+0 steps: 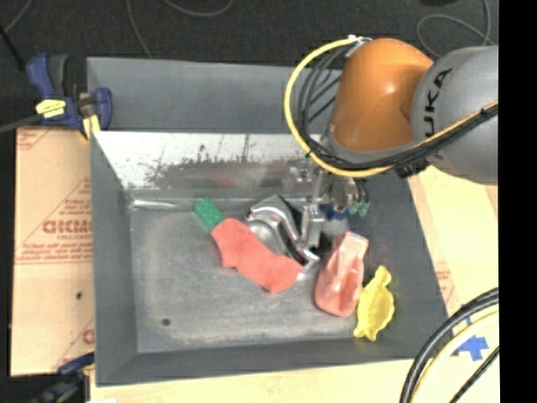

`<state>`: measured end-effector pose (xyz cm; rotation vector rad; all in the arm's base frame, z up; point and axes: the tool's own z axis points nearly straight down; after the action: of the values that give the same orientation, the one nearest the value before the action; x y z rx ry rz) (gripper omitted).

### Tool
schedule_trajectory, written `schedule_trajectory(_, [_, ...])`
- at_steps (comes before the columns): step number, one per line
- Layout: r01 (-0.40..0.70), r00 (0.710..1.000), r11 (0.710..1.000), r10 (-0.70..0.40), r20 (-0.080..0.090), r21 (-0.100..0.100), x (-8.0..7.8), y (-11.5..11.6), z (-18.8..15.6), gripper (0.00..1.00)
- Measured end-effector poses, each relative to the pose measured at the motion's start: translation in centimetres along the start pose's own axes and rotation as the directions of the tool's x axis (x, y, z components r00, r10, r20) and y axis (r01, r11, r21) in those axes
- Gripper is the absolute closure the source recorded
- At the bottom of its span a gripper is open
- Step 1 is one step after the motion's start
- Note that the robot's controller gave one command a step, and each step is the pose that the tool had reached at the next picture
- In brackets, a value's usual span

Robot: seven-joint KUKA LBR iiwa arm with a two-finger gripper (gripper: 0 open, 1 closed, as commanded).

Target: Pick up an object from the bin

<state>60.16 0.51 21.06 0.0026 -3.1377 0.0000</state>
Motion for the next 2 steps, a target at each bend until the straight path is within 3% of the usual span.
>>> schedule_trajectory(1, [0.000, 1.000, 1.000, 0.000, 0.008, 0.000, -0.2, 0.0, -0.5, 0.00])
schedule_trajectory(2, [-0.055, 0.998, 0.998, 0.055, 0.010, -0.002, 2.5, 1.1, 5.4, 0.00])
